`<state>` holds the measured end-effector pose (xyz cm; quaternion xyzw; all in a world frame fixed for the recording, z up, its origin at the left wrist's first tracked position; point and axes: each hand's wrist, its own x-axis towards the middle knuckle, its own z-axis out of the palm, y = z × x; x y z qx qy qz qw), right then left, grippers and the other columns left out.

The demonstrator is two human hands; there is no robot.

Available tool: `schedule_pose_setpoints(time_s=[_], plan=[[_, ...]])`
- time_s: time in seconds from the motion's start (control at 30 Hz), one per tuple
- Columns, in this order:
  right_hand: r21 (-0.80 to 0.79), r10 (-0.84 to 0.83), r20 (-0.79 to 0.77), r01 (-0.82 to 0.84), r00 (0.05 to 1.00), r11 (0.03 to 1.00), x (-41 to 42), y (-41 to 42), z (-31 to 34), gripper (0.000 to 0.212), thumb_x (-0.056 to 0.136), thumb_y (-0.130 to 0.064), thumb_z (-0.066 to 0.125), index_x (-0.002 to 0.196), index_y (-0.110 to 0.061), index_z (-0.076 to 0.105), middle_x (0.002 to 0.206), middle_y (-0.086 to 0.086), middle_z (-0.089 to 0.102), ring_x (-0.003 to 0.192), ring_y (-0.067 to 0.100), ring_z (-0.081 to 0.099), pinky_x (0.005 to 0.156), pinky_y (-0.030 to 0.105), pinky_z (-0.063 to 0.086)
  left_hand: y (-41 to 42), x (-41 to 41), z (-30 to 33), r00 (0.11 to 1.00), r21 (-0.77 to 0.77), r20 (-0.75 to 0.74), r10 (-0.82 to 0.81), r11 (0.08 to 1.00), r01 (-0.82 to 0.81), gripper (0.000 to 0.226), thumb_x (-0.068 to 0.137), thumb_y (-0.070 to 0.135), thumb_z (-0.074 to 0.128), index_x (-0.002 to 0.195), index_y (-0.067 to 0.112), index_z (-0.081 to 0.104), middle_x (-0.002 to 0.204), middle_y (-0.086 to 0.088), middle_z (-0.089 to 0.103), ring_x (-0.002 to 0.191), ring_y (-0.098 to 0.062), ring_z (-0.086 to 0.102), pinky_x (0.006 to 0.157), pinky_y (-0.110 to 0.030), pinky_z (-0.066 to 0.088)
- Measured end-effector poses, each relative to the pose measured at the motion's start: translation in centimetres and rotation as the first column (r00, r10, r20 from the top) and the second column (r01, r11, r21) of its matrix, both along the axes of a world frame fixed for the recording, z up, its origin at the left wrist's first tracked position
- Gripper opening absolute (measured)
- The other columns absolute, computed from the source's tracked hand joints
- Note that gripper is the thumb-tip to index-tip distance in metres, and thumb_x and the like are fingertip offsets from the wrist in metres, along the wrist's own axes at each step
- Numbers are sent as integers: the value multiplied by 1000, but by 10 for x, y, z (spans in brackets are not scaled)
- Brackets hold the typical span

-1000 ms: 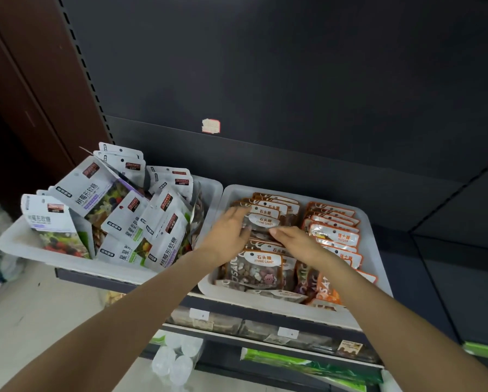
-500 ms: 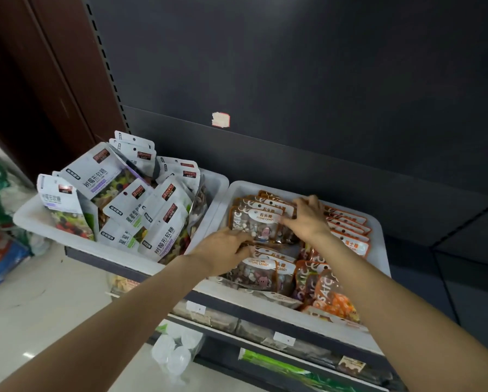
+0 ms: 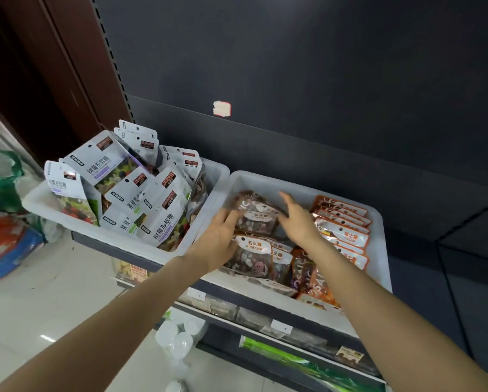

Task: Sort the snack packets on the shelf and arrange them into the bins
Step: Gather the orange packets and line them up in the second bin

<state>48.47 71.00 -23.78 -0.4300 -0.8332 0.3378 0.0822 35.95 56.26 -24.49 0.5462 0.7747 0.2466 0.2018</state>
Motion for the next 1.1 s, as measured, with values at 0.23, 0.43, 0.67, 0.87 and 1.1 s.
schedule_pose_setpoints(time_s=[0.23, 0.43, 0.67, 0.87, 1.1], plan=[[-168, 45, 19, -41, 999, 985, 43, -23, 8, 67, 90, -5, 55, 147, -24, 26, 147, 4, 39, 132, 21, 42, 104, 36, 41, 14, 9, -5, 967, -74, 213, 137, 990, -124, 98, 84, 3, 66, 151, 19, -3, 158, -1, 7, 142, -19, 22, 108, -22, 26], [91, 117, 213, -138, 970, 986, 35, -29, -1, 48, 89, -9, 62, 133, -21, 51, 129, 5, 59, 115, 23, 58, 92, 35, 51, 28, 4, -6, 975, -78, 199, 97, 993, -83, 97, 80, 5, 72, 152, 18, 9, 158, 0, 5, 146, -19, 12, 115, -30, 19], [262, -22, 110, -7, 994, 965, 23, -34, -2, 20, 94, -11, 55, 109, -10, 68, 109, 10, 68, 100, 24, 63, 81, 27, 48, 39, -6, -4, 991, -145, -110, -79, 987, 62, 73, 76, 20, 78, 139, 22, 41, 155, -5, 6, 140, -28, 24, 117, -36, 23], [305, -146, -44, 153, 988, 940, 25, -30, -7, 17, 94, -11, 53, 105, -13, 66, 101, 7, 69, 93, 20, 65, 80, 30, 54, 49, -3, -7, 979, 116, -201, -45, 991, 70, 55, 81, 7, 71, 131, 21, 50, 154, -8, 11, 141, -29, 22, 115, -40, 29], [235, 49, 170, -89, 984, 968, 25, -23, 5, 52, 88, -9, 61, 137, -20, 46, 136, 7, 44, 127, 24, 43, 104, 34, 40, 46, -1, -19, 981, -16, -189, -36, 999, 34, 70, 81, 10, 72, 140, 21, 35, 147, -9, 26, 136, -27, 30, 112, -40, 32]])
